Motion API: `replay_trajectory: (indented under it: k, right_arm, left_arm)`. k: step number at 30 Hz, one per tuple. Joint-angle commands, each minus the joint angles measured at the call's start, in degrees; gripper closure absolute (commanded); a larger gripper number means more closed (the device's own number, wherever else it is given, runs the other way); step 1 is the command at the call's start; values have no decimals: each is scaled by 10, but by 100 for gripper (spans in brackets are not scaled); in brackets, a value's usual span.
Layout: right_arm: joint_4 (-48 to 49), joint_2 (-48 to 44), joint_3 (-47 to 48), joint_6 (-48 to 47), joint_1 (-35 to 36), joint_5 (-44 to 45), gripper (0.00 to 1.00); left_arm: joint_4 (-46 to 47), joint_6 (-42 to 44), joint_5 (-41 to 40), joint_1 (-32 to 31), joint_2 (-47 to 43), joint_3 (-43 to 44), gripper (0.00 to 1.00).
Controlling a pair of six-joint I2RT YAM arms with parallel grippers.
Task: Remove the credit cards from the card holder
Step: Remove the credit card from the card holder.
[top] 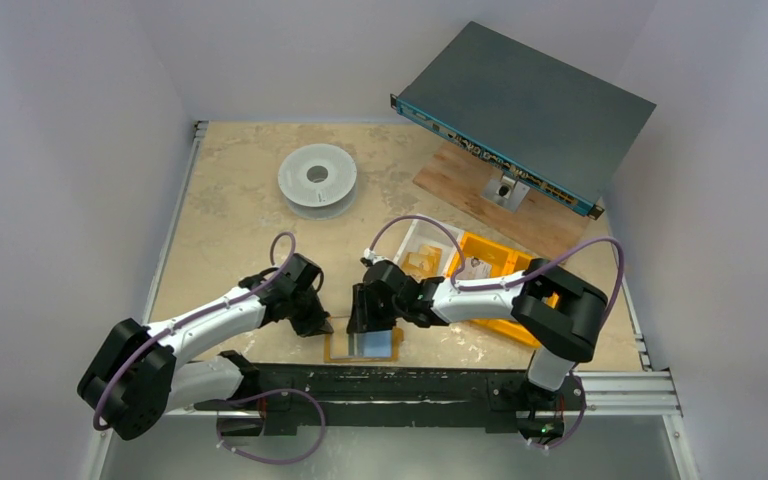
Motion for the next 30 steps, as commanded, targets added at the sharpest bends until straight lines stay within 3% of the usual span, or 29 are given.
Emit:
replay_trajectory:
  k: [1,19,30]
  right_arm:
    - [-24,-13,6,-2,-3,36,63]
    - [116,24,-10,16,-6,-74,63]
    - [180,-31,-79,55,-28,-89,74]
  left_arm:
    - [-33,-9,-21,-5,12,-3,100]
    - [-15,-43,-18,-49,18,-7,100]
    - [-9,-57,-18,-47,36,-18,100]
